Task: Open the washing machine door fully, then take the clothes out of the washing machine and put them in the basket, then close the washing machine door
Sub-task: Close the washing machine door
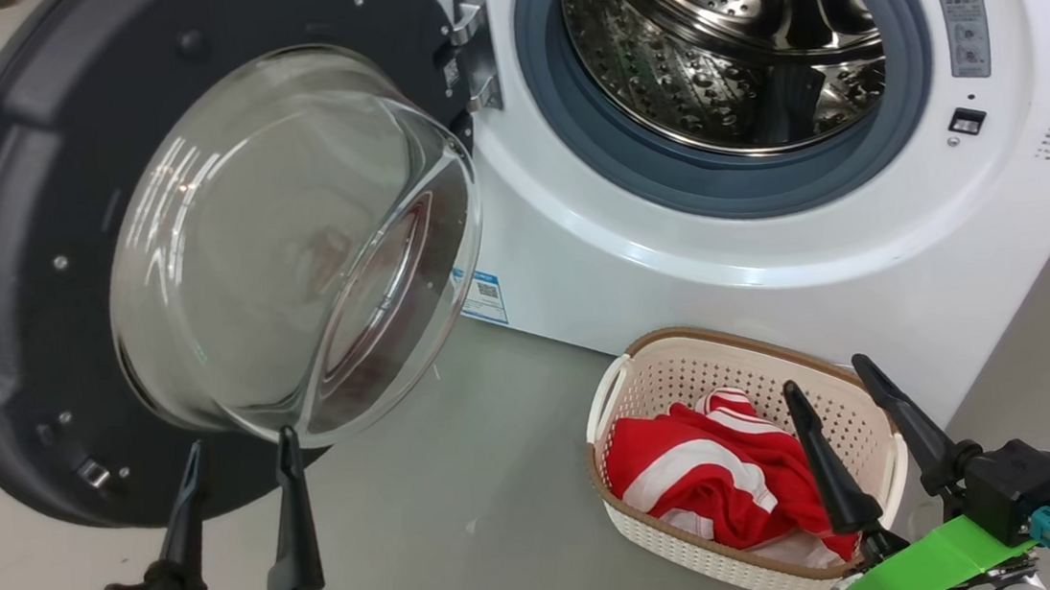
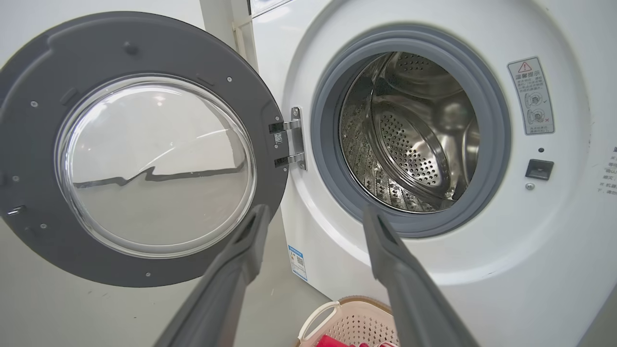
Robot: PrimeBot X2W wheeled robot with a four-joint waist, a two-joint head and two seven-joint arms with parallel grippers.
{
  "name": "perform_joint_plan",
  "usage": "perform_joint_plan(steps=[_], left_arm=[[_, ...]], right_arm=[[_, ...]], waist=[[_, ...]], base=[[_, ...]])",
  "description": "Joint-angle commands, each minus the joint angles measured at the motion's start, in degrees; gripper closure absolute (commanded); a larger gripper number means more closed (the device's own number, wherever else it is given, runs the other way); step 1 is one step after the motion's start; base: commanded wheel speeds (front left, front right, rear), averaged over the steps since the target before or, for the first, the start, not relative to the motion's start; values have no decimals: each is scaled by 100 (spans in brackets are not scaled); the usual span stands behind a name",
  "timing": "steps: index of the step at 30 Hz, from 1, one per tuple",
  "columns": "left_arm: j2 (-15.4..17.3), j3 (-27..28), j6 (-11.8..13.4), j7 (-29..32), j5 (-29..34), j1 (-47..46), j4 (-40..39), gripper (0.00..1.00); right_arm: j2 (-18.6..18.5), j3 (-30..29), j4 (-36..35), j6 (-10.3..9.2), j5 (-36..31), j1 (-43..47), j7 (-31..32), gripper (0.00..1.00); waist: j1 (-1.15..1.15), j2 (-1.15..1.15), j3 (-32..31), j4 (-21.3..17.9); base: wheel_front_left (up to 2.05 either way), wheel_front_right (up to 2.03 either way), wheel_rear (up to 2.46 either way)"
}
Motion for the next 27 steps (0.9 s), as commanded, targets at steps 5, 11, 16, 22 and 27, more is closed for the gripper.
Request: perform_joint_plan(steps=[5,11,16,22,27], left_arm=[[96,185,77,25,-63,-62,-135,0],[154,211,126,22,-49,-84,-146,80],[231,348,196,-63,-26,-163,-356,100],[464,882,417,-188,25,-633,-734,100],[610,1412,345,-217,-385,-1267,-641,100]], right_arm=[[-40,156,-128,35,2,-217,-36,0],[-40,176,-113,35,-4,-206,-36,0],[-40,190,-108,35,-11,-194,-36,0],[-40,155,-79,35,-1,-149,-36,0],[-40,172,-22,35,48,-124,-36,0]], waist=[[0,0,-40,79],[0,0,-66,79],[0,0,-72,43],[0,0,-116,21],[0,0,-232,-19]], base=[[0,0,0],[0,0,0],[0,0,0],[0,0,0],[0,0,0]])
